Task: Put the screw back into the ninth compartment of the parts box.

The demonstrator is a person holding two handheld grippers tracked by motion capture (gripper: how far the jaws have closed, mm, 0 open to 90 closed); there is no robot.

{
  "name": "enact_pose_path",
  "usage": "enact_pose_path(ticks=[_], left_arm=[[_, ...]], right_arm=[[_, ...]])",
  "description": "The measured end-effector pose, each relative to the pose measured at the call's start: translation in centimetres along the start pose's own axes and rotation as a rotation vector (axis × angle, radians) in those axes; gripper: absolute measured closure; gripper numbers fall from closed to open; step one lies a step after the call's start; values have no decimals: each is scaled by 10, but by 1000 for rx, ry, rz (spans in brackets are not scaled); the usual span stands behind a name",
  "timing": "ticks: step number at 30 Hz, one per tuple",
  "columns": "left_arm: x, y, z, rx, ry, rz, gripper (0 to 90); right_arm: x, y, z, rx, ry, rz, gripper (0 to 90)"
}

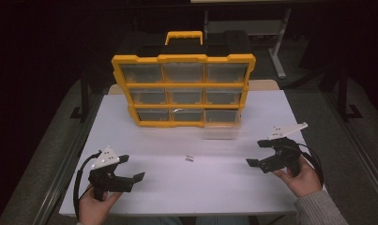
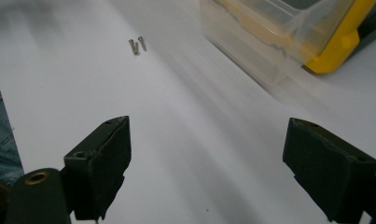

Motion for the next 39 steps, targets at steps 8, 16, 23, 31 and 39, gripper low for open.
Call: enact_pose_path(ticks=[8,16,23,31,39], left_arm=[[0,1,0,0,3,0,142],[-1,1,0,0,0,2,142],[-1,1,-1,6,-7,4,142],[0,0,-1,12,0,6,142],[0,0,0,10,-1,7,142]], right_arm=[[-7,-11,-23,-26,34,-37,144],[-12,-28,-46,-70,63,-84,145],[-16,-43,-62,-105,85,-116,153],[-18,-60,-75,-147,116,-151,188],[-20,-79,-88,-190,151,-176,228]])
Point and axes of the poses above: each handheld gripper's, and its own axes: y roughly backward along the jaws, z roughly out of its underside, x roughly to its right, the point moved 3 cm from there along -y, roughly forward along the jaws, and after that the axes turned 15 degrees about -z, right-handed, at the moved point
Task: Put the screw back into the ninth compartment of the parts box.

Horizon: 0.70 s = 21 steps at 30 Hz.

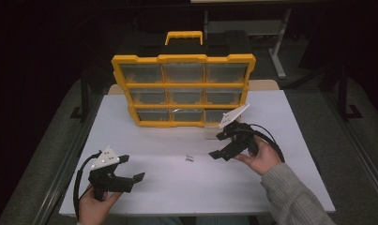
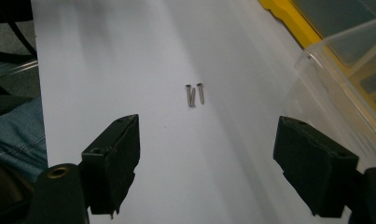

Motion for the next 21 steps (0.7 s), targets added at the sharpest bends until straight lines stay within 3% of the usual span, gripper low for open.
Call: enact_pose_path(ticks=[21], left_arm=[[-1,-1,0,-3,-1,2,142]], right_arm=[[8,-59,-26,-124,95,-86,493]])
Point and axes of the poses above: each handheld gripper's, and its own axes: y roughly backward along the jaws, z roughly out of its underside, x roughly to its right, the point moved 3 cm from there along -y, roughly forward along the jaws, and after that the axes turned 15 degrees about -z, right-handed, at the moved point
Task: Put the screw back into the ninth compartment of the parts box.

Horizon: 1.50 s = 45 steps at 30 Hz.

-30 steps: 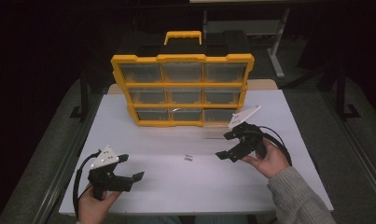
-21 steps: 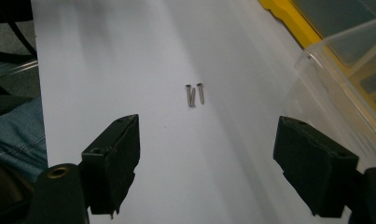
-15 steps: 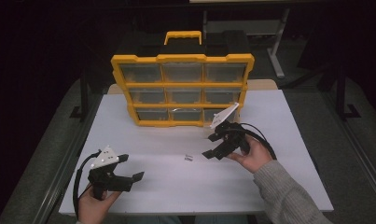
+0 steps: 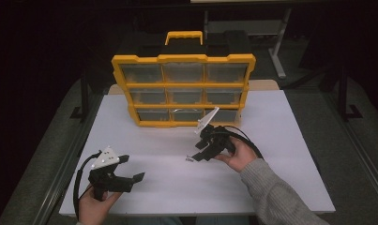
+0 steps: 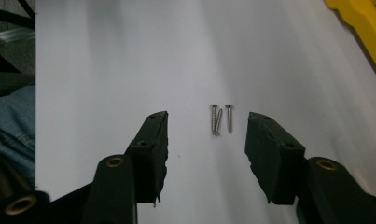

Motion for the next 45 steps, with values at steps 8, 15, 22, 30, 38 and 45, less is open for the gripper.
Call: enact_pose_path(ticks=[8,15,22,30,38,45], left_arm=[[-1,0,0,-7,-11,0,142],[0,-1,1,-6,-7,2,142],[-1,-1,1,-7,-11,3,142],[-1,-1,1,-7,-9,4,142],[-2,-1,1,-6,-3,4,142],[-1,-1,1,-7,-6,5,142]], right_arm=[[10,-20,-8,-58,22,-2,558],[23,-35,-8,-86,12,-15,641],[32,-47,-8,-111,14,-4,713],[38,-52,-7,-124,0,6,763],[40,-58,-7,-154,24,30,824],[42,-57,-6,-152,20,25,861]])
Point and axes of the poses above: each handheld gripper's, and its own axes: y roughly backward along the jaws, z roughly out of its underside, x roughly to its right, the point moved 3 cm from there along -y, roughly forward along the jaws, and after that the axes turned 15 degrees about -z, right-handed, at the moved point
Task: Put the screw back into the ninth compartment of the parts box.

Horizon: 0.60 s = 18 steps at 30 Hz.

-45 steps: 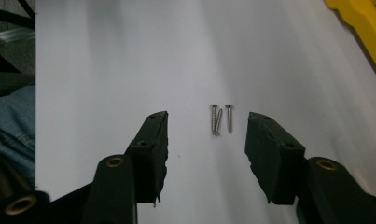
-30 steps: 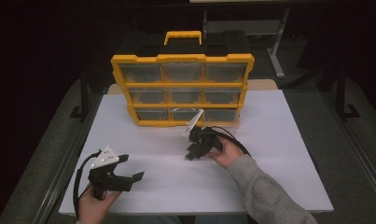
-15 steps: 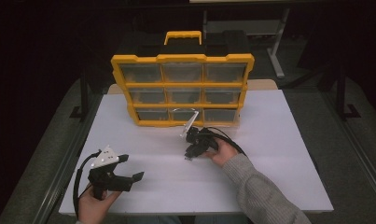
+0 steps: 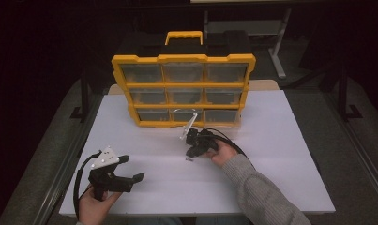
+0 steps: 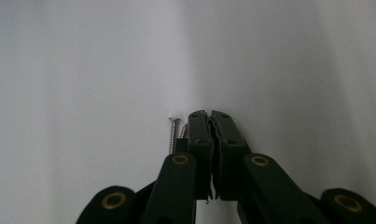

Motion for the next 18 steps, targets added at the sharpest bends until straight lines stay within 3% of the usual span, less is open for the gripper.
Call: enact_pose_path(ticks=[9,12,18], left_arm=[[0,0,0,1,4,1,141],[0,0,0,-1,1,0,142],[0,-1,0,-1,1,-1,142]], right_arm=[[0,4,0,17,-12,-30,863],[-6,15,-3,46,-5,-64,864],[-12,32,-6,60,-19,-84,866]])
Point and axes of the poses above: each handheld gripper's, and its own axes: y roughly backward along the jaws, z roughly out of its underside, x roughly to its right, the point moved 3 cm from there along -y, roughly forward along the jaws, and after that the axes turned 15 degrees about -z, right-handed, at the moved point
